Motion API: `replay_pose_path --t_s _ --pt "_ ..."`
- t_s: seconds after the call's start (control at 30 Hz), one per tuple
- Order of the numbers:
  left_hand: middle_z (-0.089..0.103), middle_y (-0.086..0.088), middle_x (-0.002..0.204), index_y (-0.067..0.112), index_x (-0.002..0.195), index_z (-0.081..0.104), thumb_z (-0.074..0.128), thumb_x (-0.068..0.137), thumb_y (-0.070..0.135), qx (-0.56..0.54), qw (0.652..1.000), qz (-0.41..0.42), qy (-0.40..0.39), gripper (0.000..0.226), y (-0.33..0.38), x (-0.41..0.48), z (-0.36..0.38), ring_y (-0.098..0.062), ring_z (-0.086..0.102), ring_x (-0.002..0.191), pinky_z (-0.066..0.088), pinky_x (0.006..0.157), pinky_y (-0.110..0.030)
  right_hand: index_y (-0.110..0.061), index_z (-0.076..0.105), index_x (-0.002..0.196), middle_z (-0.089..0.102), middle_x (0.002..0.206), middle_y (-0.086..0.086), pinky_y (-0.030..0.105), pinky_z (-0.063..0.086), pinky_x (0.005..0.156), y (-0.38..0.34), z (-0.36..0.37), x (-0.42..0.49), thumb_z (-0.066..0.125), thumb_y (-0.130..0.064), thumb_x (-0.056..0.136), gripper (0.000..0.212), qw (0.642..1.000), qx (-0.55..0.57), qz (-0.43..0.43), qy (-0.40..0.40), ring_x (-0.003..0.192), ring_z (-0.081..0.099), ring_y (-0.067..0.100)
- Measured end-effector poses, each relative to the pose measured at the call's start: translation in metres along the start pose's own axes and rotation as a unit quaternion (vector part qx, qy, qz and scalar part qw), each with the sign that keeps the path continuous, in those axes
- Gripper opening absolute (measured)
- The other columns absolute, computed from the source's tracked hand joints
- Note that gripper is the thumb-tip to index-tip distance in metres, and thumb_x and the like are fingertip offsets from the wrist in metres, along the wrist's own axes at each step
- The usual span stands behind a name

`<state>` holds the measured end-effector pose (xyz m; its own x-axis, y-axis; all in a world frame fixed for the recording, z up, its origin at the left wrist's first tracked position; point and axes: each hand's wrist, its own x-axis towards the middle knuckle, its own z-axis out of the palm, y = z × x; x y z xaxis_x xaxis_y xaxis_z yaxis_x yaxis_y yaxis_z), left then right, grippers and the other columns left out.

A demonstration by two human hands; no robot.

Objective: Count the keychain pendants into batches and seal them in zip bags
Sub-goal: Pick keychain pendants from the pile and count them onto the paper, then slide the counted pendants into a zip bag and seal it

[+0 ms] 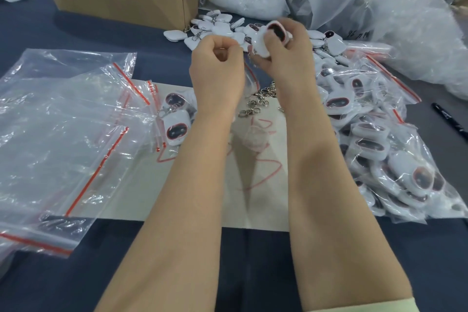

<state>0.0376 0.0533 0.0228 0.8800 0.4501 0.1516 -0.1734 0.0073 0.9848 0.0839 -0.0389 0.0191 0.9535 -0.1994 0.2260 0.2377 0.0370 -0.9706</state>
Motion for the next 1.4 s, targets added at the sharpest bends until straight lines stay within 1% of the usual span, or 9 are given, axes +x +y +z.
replay_pose_path --t_s 0.17,0.3,0.4,0.53,0.67,0.8,0.97,1.13,1.4 --pt "0.059 -0.001 0.075 0.015 0.084 0.06 0.05 0.084 0.002 -0.015 0.999 0.026 0.011 0.017 0.009 0.002 -0.005 -0.019 0.056 0.073 0.05 0.078 -0.037 -0.008 0.056 0.101 0.066 0.095 0.015 0.036 0.057 0.072 -0.024 0.004 -0.008 0.067 -0.019 0.087 0.021 0.962 -0.248 0.004 -0.117 0.085 0.067 0.029" --pt "0.058 -0.001 0.072 0.02 0.079 0.058 0.051 0.085 0.001 -0.045 0.997 0.061 0.022 0.021 0.015 0.003 -0.01 -0.018 0.055 0.071 0.049 0.074 -0.038 -0.013 0.068 0.073 0.058 0.057 -0.008 0.015 0.039 0.055 -0.039 0.003 -0.017 0.051 -0.035 0.097 0.037 0.925 -0.348 -0.042 -0.146 0.049 0.048 0.002" --pt "0.057 -0.002 0.073 0.015 0.081 0.057 0.05 0.088 -0.002 -0.103 0.991 0.074 0.041 0.02 0.02 0.005 -0.014 -0.016 0.054 0.071 0.048 0.071 -0.031 -0.025 0.073 0.075 0.064 0.068 -0.021 0.005 0.037 0.065 -0.051 0.0 -0.018 0.045 -0.058 0.093 0.047 0.928 -0.332 -0.011 -0.167 0.061 0.054 -0.014" --pt "0.054 -0.008 0.069 0.004 0.085 0.055 0.047 0.09 -0.009 -0.213 0.974 0.06 0.039 0.017 0.028 0.004 -0.016 -0.014 0.052 0.061 0.047 0.062 -0.025 -0.012 0.069 0.085 0.068 0.09 0.007 0.047 0.053 0.094 -0.048 0.0 -0.023 0.061 -0.047 0.089 0.036 0.92 -0.265 0.046 -0.287 0.087 0.067 0.018" --pt "0.06 -0.005 0.083 0.002 0.103 0.055 0.049 0.092 -0.003 -0.162 0.981 0.092 0.048 0.014 0.027 0.003 -0.021 -0.008 0.058 0.07 0.05 0.068 -0.018 0.004 0.069 0.085 0.064 0.07 0.009 0.035 0.053 0.074 -0.047 0.005 -0.022 0.059 -0.012 0.092 0.02 0.954 -0.199 -0.052 -0.217 0.063 0.056 0.012" --pt "0.054 0.002 0.121 0.013 0.125 0.051 0.052 0.096 0.023 -0.052 0.995 0.054 0.068 0.031 0.016 0.011 -0.031 -0.003 0.052 0.104 0.041 0.089 -0.012 -0.012 0.067 0.078 0.068 0.097 0.028 0.05 0.051 0.087 -0.048 0.003 -0.019 0.055 -0.005 0.092 0.019 0.973 -0.063 -0.07 -0.211 0.087 0.066 0.029" --pt "0.064 0.004 0.074 0.014 0.076 0.059 0.049 0.098 0.015 -0.066 0.995 0.069 -0.021 0.024 0.016 0.01 -0.03 -0.008 0.061 0.073 0.05 0.079 -0.029 -0.015 0.062 0.09 0.068 0.082 0.007 0.039 0.051 0.076 -0.042 -0.006 -0.012 0.06 -0.002 0.078 0.018 0.99 0.037 -0.05 -0.125 0.071 0.062 0.02" --pt "0.063 -0.004 0.076 0.011 0.08 0.057 0.053 0.095 0.01 -0.08 0.992 0.097 -0.022 0.016 0.015 0.007 -0.026 -0.01 0.064 0.07 0.052 0.077 -0.031 -0.012 0.06 0.096 0.064 0.067 -0.006 0.022 0.046 0.058 -0.041 -0.009 -0.011 0.058 0.003 0.082 0.021 0.997 -0.017 -0.066 -0.046 0.055 0.058 0.009" --pt "0.063 0.005 0.07 0.006 0.086 0.061 0.052 0.094 0.012 -0.071 0.994 0.083 -0.007 0.013 0.015 0.009 -0.024 0.002 0.06 0.062 0.051 0.071 -0.023 -0.021 0.071 0.093 0.066 0.076 -0.015 0.013 0.043 0.066 -0.052 -0.004 -0.014 0.074 -0.028 0.082 0.014 0.973 -0.191 -0.084 -0.097 0.061 0.054 -0.008"
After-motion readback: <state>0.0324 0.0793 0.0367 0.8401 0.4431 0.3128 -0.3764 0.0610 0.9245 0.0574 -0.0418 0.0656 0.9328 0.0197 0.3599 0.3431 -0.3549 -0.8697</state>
